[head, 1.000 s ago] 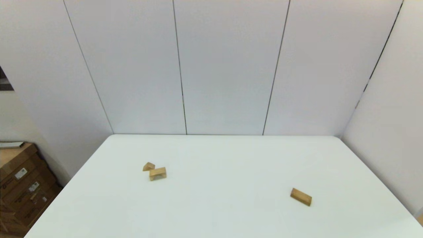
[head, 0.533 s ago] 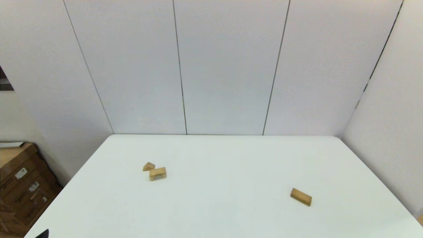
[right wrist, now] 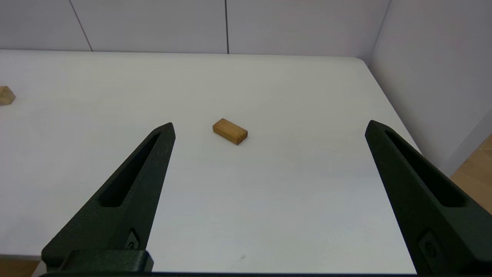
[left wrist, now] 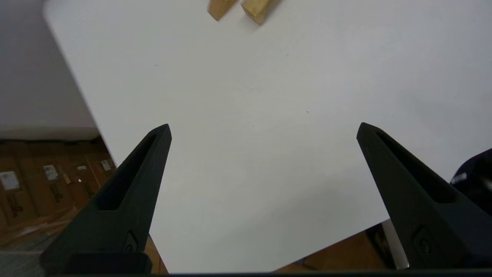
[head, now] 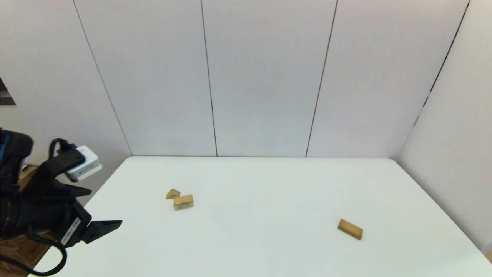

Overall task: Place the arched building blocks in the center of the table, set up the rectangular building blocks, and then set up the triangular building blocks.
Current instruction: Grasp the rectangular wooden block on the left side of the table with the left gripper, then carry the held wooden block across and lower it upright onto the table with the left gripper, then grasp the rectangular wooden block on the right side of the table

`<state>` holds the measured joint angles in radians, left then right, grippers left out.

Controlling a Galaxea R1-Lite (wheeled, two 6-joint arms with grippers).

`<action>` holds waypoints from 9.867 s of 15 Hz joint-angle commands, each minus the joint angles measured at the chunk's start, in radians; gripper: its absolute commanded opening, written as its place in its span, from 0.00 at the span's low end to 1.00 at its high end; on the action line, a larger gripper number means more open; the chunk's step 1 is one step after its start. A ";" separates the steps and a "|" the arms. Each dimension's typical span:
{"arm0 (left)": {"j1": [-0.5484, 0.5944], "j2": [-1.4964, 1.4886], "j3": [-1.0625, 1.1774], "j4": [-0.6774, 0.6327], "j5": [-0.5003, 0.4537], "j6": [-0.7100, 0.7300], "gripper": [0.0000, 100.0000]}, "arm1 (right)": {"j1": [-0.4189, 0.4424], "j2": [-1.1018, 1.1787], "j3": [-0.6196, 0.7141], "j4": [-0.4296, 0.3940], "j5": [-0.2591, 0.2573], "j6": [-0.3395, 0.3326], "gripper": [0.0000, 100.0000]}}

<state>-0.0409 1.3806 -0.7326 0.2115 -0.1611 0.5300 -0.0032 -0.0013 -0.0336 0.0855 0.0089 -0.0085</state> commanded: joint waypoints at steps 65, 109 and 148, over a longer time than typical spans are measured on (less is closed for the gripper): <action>-0.525 1.104 -1.101 0.493 -0.084 0.343 0.00 | 0.000 0.000 0.000 0.000 0.000 -0.001 1.00; -0.639 1.226 -1.197 0.439 -0.055 0.357 0.00 | 0.000 0.000 0.000 0.000 0.000 -0.001 1.00; -0.317 -0.488 -0.711 0.579 0.227 -0.228 1.00 | 0.000 0.001 0.000 0.000 0.000 -0.001 1.00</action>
<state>-0.4770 1.2696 -1.6962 0.8385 -0.0432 0.3194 -0.0032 -0.0013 -0.0336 0.0855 0.0089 -0.0091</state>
